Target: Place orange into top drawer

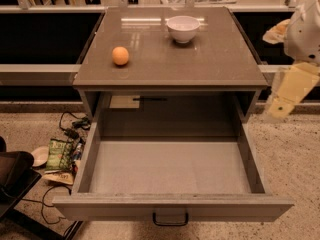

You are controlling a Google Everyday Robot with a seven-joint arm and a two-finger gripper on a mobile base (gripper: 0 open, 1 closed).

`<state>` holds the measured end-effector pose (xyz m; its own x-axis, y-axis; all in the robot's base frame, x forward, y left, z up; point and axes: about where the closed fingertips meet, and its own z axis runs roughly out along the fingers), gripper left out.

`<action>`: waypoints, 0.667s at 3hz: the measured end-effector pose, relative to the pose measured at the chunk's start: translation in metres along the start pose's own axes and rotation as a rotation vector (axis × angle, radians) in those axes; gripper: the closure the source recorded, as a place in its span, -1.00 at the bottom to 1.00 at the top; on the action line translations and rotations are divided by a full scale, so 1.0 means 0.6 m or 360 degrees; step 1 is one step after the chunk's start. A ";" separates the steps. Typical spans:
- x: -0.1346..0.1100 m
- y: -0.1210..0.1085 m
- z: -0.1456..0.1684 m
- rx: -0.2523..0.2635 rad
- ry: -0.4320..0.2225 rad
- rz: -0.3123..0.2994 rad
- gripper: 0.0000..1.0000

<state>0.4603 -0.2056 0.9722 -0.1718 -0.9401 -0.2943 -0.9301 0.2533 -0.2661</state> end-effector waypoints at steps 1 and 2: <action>-0.047 -0.072 0.059 0.0043 -0.0378 0.0027 -1.00; -0.127 -0.172 0.108 0.0131 -0.0826 0.0082 -1.00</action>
Offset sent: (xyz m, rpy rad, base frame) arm 0.2290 0.0877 0.0181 0.8413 -0.4092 0.0686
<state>0.5901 -0.1455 0.9626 -0.0139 -0.6945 -0.7194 -0.8924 0.3332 -0.3044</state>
